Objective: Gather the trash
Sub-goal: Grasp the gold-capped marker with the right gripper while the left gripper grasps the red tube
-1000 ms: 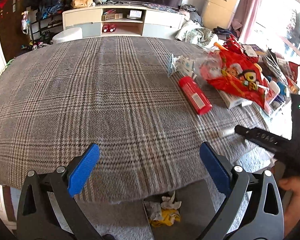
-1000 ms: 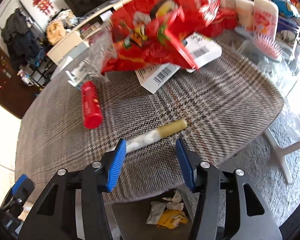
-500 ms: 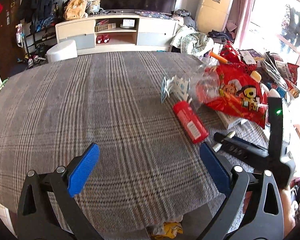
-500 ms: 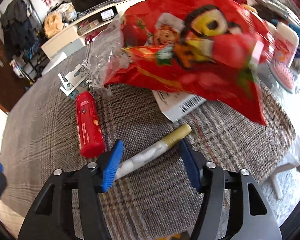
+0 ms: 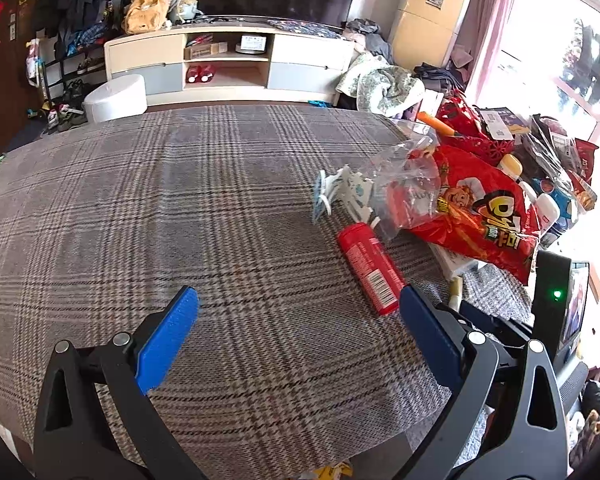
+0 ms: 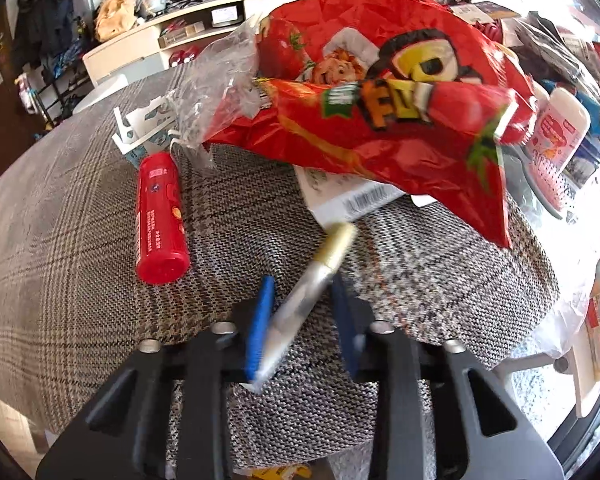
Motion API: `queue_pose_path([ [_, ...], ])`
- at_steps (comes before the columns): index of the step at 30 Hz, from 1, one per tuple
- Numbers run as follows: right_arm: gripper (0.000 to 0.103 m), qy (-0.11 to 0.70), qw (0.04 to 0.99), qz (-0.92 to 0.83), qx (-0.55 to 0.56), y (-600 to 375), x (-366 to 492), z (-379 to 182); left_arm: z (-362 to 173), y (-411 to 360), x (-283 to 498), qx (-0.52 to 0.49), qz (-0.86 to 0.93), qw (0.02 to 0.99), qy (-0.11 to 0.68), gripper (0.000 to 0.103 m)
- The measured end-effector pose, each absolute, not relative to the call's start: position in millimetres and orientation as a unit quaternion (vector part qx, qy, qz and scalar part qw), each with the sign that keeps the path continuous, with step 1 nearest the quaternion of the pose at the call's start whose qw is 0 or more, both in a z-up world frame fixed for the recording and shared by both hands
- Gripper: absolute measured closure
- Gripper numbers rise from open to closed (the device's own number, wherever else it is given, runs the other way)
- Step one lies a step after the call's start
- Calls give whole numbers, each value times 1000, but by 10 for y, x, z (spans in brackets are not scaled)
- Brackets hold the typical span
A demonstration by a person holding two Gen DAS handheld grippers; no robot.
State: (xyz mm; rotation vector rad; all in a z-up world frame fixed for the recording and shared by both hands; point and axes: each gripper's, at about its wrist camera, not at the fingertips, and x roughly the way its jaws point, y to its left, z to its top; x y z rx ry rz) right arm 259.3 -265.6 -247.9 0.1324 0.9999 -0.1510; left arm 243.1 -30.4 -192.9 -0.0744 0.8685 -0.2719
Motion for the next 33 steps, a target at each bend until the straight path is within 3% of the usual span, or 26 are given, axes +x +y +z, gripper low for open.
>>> queue_pose_path([
  [2,89,480,872,-63,77,-2721,2553,-2480,-1950,-378,2461,-33,-136,896,422,8],
  [17,89,484,866,-48,117,-3375,2334,-2451,-2345,-1063,2785,18,-148,877,456,11],
  [23,89,480,867,-39,129,-3546,2182,-2404,-2539,-1234,2948,23,-145,867,476,34],
  [27,89,477,868,-37,134,-3640,2086,-2389,-2638,-1293,2986,17,-151,863,482,59],
  [33,89,482,866,-32,131,-3625,2102,-2399,-2643,-1307,2812,34,-151,870,467,62],
])
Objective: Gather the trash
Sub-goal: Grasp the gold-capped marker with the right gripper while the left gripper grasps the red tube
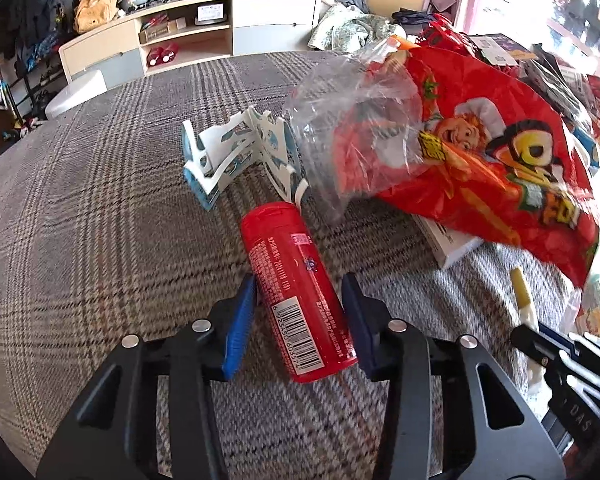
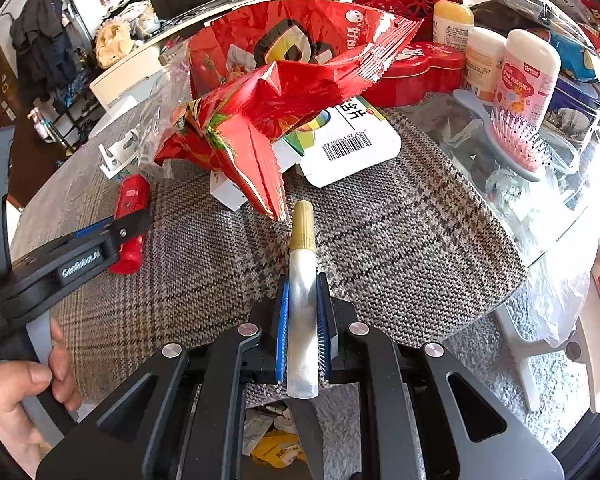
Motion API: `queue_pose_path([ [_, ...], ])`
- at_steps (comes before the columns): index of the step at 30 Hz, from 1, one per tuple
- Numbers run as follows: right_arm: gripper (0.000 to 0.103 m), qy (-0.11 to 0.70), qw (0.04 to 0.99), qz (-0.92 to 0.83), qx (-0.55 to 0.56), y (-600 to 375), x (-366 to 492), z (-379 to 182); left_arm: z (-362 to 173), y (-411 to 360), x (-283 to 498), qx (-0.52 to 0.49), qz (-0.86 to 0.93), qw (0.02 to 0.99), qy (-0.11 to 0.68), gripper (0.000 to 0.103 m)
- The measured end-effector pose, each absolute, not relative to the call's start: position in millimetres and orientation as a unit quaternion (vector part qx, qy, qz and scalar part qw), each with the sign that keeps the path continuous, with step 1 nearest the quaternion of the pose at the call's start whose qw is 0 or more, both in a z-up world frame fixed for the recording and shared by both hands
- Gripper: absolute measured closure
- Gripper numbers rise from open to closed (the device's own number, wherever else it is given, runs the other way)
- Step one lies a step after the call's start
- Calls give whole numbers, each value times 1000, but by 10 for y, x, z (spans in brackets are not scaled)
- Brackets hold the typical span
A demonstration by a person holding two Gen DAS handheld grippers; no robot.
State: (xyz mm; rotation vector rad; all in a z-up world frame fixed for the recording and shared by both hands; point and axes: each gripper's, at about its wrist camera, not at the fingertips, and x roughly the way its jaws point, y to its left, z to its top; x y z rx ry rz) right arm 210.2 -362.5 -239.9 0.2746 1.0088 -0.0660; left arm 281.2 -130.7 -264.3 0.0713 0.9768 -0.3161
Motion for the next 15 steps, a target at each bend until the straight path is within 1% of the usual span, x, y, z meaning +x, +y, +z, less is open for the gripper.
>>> queue_pose_path([
  [5,89,472,871,-27,136,-3562,2033,-2305,-2555,-1247,2442,62,-147,872,463,64],
  [10,89,457,881,-20,122,-3424,1810,-2146,-2346,-1106,1983,60,-148,878,452,72],
  [15,89,458,881,-3,120,-3290,1492,-2165,-2269,-1045,1449,59,-152,878,449,72],
])
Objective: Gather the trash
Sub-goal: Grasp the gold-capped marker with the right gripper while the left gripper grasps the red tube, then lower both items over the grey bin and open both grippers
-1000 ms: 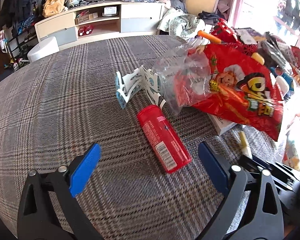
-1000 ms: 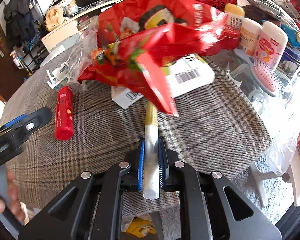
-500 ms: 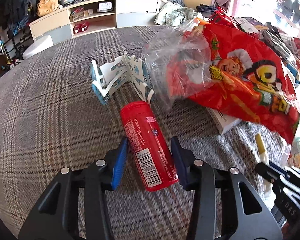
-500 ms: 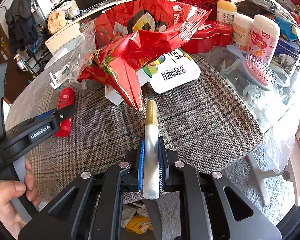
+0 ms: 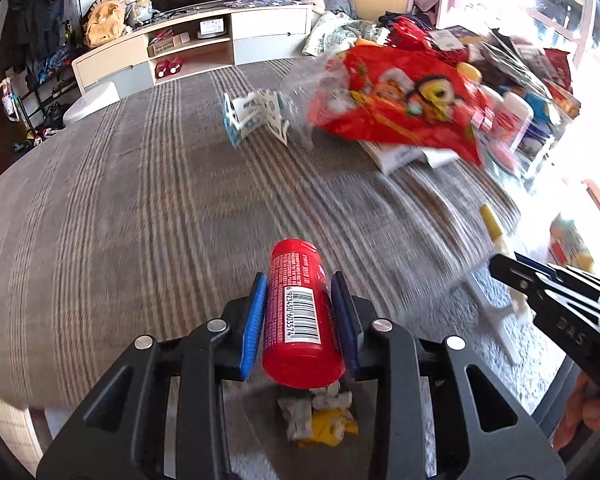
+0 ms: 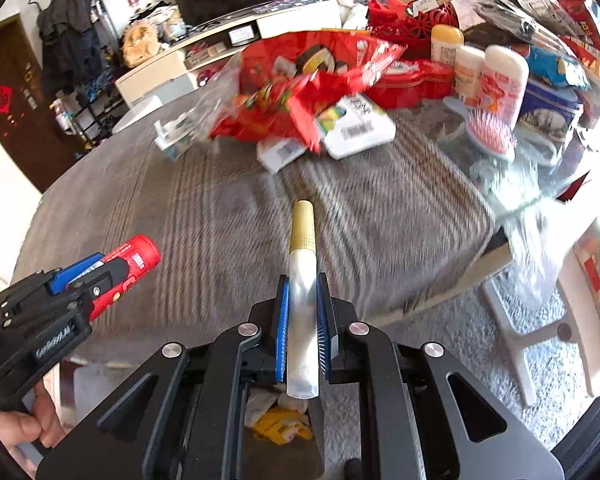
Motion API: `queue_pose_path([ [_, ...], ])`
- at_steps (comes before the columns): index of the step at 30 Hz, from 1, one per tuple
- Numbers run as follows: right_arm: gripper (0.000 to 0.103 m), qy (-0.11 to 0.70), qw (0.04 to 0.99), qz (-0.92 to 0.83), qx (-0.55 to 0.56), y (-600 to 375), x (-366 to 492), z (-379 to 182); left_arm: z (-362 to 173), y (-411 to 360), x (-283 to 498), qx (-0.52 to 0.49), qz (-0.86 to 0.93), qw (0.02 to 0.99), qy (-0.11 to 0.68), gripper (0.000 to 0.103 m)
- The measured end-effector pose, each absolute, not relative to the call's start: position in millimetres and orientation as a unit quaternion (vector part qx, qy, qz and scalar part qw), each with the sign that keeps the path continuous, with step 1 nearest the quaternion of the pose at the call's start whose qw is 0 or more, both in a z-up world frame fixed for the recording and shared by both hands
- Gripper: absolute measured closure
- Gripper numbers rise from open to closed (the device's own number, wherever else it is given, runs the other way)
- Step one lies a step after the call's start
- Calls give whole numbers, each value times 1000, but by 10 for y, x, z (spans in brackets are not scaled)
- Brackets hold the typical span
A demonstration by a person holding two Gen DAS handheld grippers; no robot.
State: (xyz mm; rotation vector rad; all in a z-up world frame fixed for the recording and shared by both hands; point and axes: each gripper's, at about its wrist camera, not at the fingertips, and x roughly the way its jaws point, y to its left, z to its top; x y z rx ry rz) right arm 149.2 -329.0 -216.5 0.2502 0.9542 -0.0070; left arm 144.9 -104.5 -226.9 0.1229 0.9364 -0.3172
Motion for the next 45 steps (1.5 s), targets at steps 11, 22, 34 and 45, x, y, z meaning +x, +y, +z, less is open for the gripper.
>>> queue_pose_path([
  [11,89,486,867,34,109,-2962,932,-2544,-2680,-804,518,31,-171,863,475,72],
  [22,89,537,830,70,130,-2758,645,-3143,-3425,-687,156,24,-196,828,525,72],
  [34,89,568,810,70,124,-2568,804,-3560,-3976,-767,301,20,-177,800,573,72],
  [45,86,574,806,63,130,-2555,983,-3635,-4106,-828,458,-1,-177,793,583,61],
])
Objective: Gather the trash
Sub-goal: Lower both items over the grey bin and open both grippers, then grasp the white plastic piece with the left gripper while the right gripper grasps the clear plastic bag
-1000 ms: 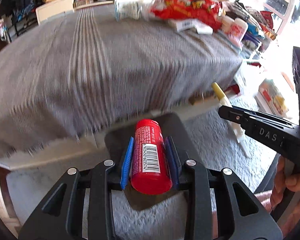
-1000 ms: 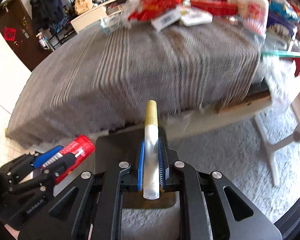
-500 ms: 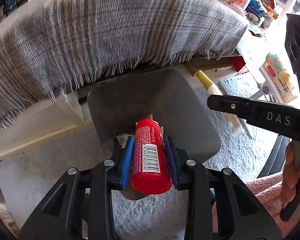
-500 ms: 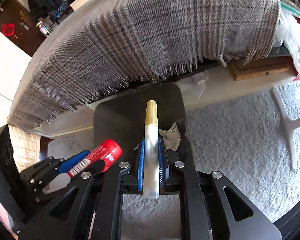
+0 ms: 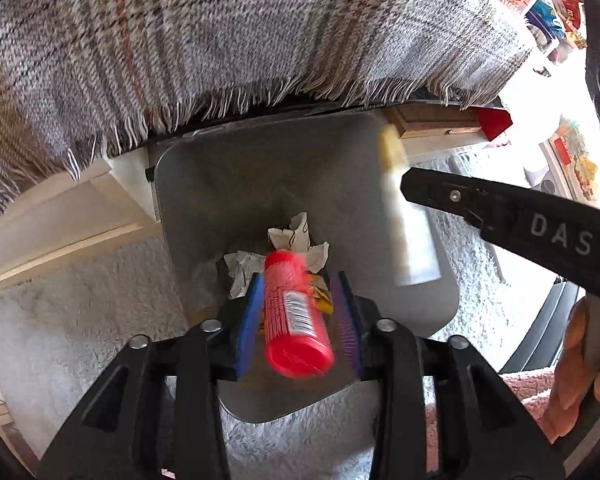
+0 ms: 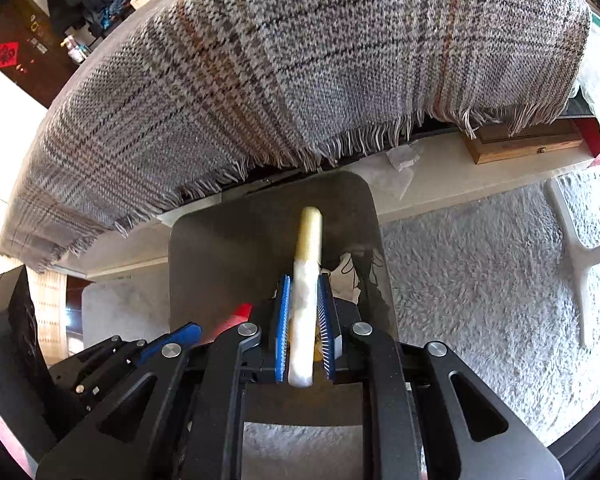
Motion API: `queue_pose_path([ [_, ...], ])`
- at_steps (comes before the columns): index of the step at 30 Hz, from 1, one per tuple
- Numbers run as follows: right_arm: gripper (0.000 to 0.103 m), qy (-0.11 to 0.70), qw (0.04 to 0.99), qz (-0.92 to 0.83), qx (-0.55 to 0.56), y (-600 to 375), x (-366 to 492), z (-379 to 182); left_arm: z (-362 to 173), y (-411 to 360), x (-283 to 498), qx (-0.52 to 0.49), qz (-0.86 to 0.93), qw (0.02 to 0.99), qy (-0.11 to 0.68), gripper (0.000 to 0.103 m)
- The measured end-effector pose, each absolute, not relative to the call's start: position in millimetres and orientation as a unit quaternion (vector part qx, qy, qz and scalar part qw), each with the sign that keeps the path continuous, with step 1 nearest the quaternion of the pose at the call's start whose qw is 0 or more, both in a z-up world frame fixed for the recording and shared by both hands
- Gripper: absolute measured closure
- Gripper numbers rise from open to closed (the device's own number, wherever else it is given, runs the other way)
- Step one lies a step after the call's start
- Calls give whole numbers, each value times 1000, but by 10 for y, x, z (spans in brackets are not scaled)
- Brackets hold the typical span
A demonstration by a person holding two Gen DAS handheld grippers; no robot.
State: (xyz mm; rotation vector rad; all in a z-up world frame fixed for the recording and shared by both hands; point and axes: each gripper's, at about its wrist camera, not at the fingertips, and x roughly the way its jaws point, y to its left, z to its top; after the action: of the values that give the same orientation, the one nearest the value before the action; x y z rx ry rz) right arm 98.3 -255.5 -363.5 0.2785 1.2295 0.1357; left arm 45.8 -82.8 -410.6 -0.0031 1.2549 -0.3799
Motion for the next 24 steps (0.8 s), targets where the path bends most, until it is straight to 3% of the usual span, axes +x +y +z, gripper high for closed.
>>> queue_pose_path([
  [1,86,573,807,63,130,-2558,992,-3623,-4083,-830,460,1,-176,796,580,55],
  [5,80,570,810,52,127,-2589,1006,-3603,-4036,-805,456,8,-171,803,571,45],
  [8,38,562,817,36,125,-2647,999,-3565,-4009,-753,440,7,-167,805,569,35],
  [10,27,551,825,21,120,-2694,988,-3516,-3969,-715,420,10,-167,808,565,23],
  [12,11,543,832,5,117,-2771,987,-3458,-3918,-661,401,13,-166,812,559,12],
  [13,8,537,835,-2,118,-2807,982,-3428,-3881,-648,395,13,-168,815,554,8],
  [18,4,517,841,4,158,-2976,953,-3257,-3762,-677,396,7,-180,814,553,8],
  [24,4,464,872,3,154,-3130,954,-2624,-3273,-636,436,16,-175,831,528,8],
])
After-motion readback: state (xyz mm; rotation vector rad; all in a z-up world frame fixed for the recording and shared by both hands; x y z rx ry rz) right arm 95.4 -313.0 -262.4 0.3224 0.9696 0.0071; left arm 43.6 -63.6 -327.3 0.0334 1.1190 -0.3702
